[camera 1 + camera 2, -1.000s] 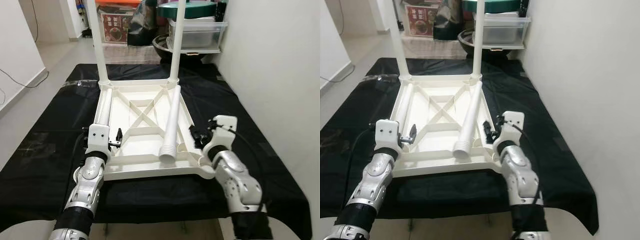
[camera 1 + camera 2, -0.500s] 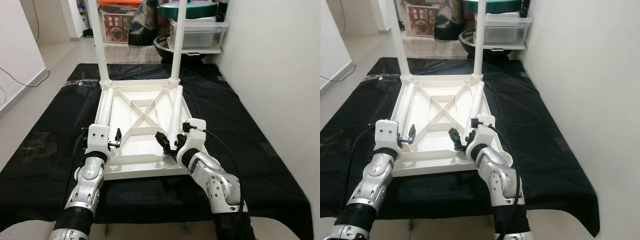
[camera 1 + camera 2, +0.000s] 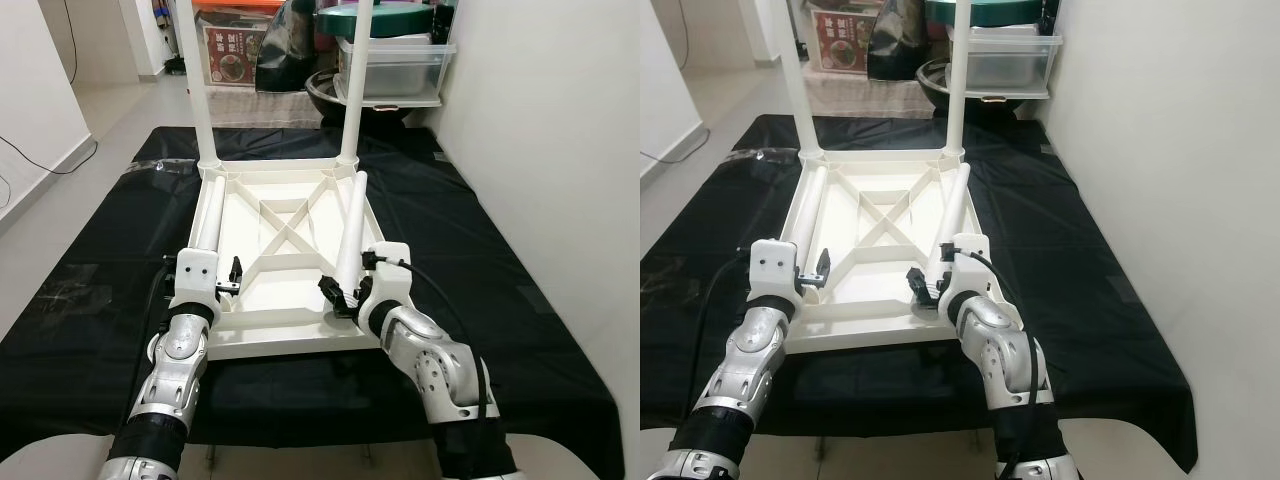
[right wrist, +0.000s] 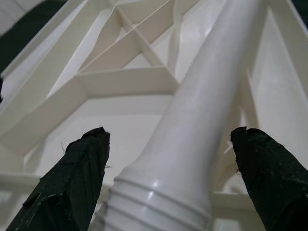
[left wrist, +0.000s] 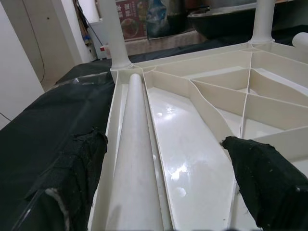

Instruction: Building children table

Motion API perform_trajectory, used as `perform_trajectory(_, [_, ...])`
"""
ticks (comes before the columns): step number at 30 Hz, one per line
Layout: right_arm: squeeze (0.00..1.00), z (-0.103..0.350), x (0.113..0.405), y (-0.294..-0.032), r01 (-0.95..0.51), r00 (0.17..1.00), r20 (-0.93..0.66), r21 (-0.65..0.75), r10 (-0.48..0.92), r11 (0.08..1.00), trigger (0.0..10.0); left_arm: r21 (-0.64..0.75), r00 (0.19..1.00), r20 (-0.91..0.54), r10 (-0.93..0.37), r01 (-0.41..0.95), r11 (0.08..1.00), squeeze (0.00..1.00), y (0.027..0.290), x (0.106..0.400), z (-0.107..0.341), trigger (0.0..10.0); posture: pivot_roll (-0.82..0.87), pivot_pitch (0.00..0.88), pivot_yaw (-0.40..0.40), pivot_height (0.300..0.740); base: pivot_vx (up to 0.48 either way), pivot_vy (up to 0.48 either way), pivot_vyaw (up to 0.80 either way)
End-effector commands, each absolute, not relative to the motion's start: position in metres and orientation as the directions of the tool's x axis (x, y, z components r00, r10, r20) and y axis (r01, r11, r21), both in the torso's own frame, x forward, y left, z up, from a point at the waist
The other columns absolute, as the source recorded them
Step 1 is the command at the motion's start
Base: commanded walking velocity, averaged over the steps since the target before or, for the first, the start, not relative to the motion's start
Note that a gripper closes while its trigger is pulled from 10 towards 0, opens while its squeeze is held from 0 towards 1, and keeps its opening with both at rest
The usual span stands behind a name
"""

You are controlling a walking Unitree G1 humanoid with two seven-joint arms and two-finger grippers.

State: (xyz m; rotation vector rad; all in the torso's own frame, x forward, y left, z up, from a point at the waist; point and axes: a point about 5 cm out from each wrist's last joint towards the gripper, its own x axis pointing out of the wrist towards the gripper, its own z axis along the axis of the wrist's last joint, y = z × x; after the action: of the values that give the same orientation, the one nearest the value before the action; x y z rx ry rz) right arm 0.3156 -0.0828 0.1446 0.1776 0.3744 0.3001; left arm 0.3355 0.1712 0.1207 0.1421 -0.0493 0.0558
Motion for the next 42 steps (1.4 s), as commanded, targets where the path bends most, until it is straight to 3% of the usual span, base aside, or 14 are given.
perform_trajectory(1, [1.0,0.14,0.312,-0.082,-0.27,0.875,-0.358,0.195,0.324,0.943,10.0,0.15,0.998,0.02,0.057,-0.059,0.987,0.0,0.172,0.334,0.113,10.0,0.05,0.0,-0.075,0.74,0.0,0.0,0.0])
perform_trajectory(9, [1.0,0.134,0.306,-0.075,-0.351,0.84,-0.399,0.118,0.368,0.929,10.0,0.155,0.998,0.017,0.056,-0.058,0.986,0.0,0.172,0.335,0.113,10.0,0.05,0.0,-0.077,0.74,0.0,0.0,0.0])
perform_trajectory(21, [0.99,0.127,0.312,-0.089,-0.251,0.872,-0.408,0.102,0.271,0.962,10.0,0.16,0.998,0.011,0.064,-0.065,0.985,0.0,0.173,0.334,0.111,10.0,0.05,0.0,-0.079,0.74,0.0,0.0,0.0])
perform_trajectory(23, [0.85,0.13,0.314,-0.091,-0.244,0.884,-0.384,0.107,0.266,0.964,10.0,0.16,0.998,0.011,0.065,-0.066,0.985,0.0,0.173,0.334,0.111,10.0,0.05,0.0,-0.079,0.74,0.0,0.0,0.0])
perform_trajectory(25, [0.85,0.13,0.314,-0.091,-0.243,0.886,-0.379,0.106,0.266,0.964,10.0,0.16,0.998,0.011,0.066,-0.067,0.985,0.0,0.173,0.334,0.111,10.0,0.05,0.0,-0.079,0.74,0.0,0.0,0.0])
perform_trajectory(26, [0.69,0.13,0.314,-0.092,-0.235,0.889,-0.378,0.103,0.257,0.966,10.0,0.161,0.998,0.011,0.066,-0.066,0.985,0.0,0.173,0.334,0.111,10.0,0.05,0.0,-0.079,0.74,0.0,0.0,0.0])
perform_trajectory(30, [0.53,0.129,0.314,-0.092,-0.231,0.891,-0.376,0.105,0.254,0.967,10.0,0.161,0.998,0.01,0.065,-0.066,0.985,0.0,0.173,0.334,0.111,10.0,0.05,0.0,-0.078,0.74,0.0,0.0,0.0])
perform_trajectory(32, [0.53,0.129,0.314,-0.092,-0.232,0.892,-0.374,0.106,0.255,0.967,10.0,0.161,0.998,0.009,0.065,-0.066,0.985,0.0,0.173,0.334,0.111,10.0,0.05,0.0,-0.078,0.74,0.0,0.0,0.0])
perform_trajectory(33, [0.49,0.128,0.313,-0.091,-0.238,0.891,-0.371,0.104,0.26,0.966,5.3,0.162,0.998,0.008,0.065,-0.066,0.985,0.0,0.173,0.334,0.111,10.0,0.05,0.0,-0.078,0.74,0.0,0.0,0.0])
perform_trajectory(34, [0.49,0.128,0.313,-0.091,-0.238,0.891,-0.371,0.104,0.26,0.966,5.3,0.162,0.998,0.008,0.065,-0.066,0.985,0.0,0.173,0.334,0.111,10.0,0.05,0.0,-0.078,0.74,0.0,0.0,0.0])
perform_trajectory(35, [0.48,0.128,0.313,-0.091,-0.24,0.892,-0.368,0.105,0.262,0.965,0.0,0.162,0.998,0.008,0.065,-0.065,0.985,0.0,0.173,0.334,0.111,10.0,0.05,0.0,-0.077,0.74,0.0,0.0,0.0])
perform_trajectory(38, [0.42,0.127,0.312,-0.091,-0.246,0.893,-0.363,0.104,0.267,0.964,0.0,0.164,0.998,0.008,0.064,-0.065,0.984,0.0,0.173,0.334,0.111,10.0,0.05,0.0,-0.076,0.74,0.0,0.0,0.0])
perform_trajectory(39, [0.25,0.127,0.312,-0.091,-0.248,0.893,-0.361,0.102,0.268,0.963,0.0,0.164,0.998,0.007,0.064,-0.064,0.984,0.0,0.173,0.334,0.111,10.0,0.05,0.0,-0.075,0.74,0.0,0.0,0.0])
perform_trajectory(42, [0.05,0.127,0.312,-0.091,-0.251,0.894,-0.358,0.094,0.268,0.963,0.0,0.165,0.998,0.007,0.062,-0.063,0.984,0.0,0.173,0.334,0.111,10.0,0.05,0.0,-0.075,0.74,0.0,0.0,0.0])
